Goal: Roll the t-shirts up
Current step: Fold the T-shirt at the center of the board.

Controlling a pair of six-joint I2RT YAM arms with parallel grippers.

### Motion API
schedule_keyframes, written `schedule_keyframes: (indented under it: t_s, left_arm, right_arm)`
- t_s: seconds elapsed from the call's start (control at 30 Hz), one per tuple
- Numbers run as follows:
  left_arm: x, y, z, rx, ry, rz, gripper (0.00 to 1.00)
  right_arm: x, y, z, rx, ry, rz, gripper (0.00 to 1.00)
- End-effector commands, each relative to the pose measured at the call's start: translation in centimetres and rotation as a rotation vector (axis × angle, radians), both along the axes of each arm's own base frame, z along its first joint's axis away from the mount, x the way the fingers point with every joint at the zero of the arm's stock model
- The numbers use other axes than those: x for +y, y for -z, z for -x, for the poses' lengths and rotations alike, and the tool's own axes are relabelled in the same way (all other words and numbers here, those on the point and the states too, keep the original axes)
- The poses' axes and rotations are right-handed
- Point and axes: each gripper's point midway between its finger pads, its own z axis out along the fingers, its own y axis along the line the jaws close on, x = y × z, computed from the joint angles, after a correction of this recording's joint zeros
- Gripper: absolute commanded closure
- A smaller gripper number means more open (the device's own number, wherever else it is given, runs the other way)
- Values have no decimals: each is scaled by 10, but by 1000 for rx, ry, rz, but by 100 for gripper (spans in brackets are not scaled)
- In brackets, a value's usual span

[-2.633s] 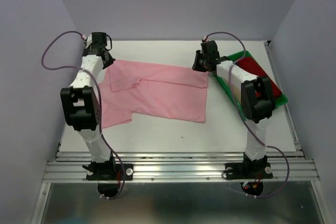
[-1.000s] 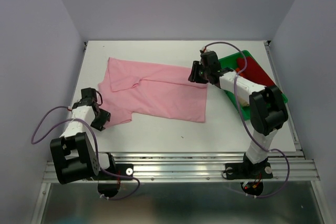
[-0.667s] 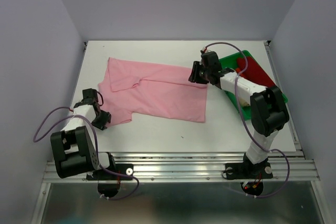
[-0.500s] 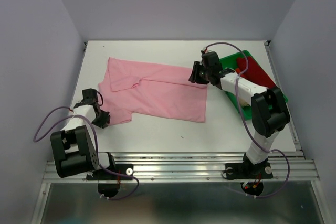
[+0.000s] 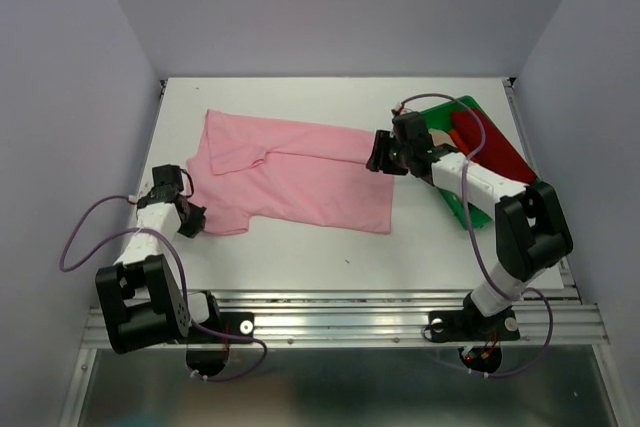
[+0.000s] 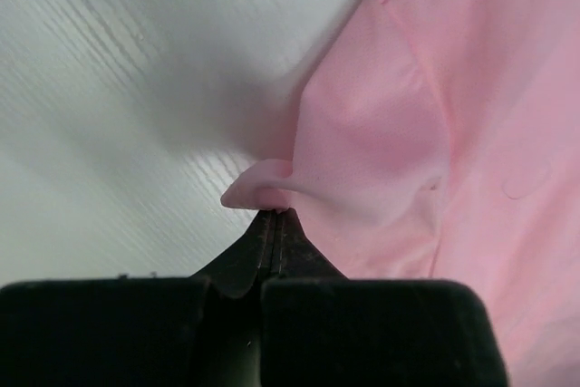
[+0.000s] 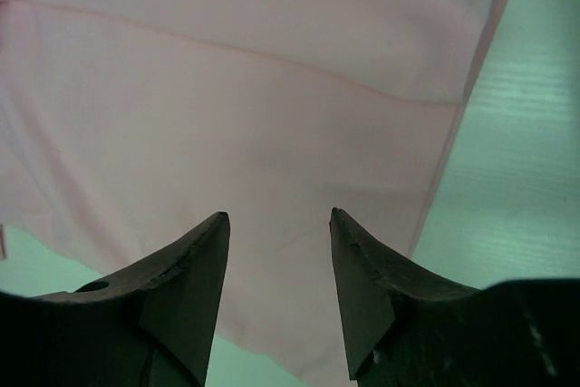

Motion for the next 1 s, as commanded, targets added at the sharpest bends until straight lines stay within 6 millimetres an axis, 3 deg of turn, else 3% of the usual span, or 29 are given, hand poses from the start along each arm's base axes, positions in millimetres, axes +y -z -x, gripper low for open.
schedule_keyframes:
  t_s: [0.0, 0.07, 0.13, 0.17, 0.23, 0.27, 0.3, 0.4, 0.57, 0.97]
  left_arm:
    - [6, -47, -21, -123, 33, -48, 100]
    - [6, -63, -27, -166, 48, -54, 100]
    - [6, -78, -33, -205, 60, -63, 100]
    - [7, -82, -33, -212, 65, -67, 100]
    - [7, -91, -36, -233, 74, -74, 100]
    - [8, -100, -40, -256, 83, -85, 100]
    - [8, -106, -42, -270, 90, -89, 100]
    - [6, -110, -43, -280, 109, -89, 100]
    - [4, -109, -43, -281, 128, -84, 100]
    - [-1, -110, -41, -299, 144, -70, 100]
  right_arm:
    - [-7, 9, 38, 73, 27, 18, 42]
    - [-7, 21, 62, 127, 43, 4, 36]
    - [-10, 28, 76, 155, 76, -7, 36]
    - [-17, 41, 87, 189, 104, -1, 36]
    - [-18, 37, 98, 179, 171, -34, 36]
    - [-25, 49, 111, 200, 203, -26, 36]
    - [-23, 36, 113, 156, 246, -77, 36]
    - [-24, 41, 127, 180, 310, -155, 36]
    - [-13, 54, 142, 252, 355, -255, 37]
    - [-10, 73, 148, 303, 375, -280, 46]
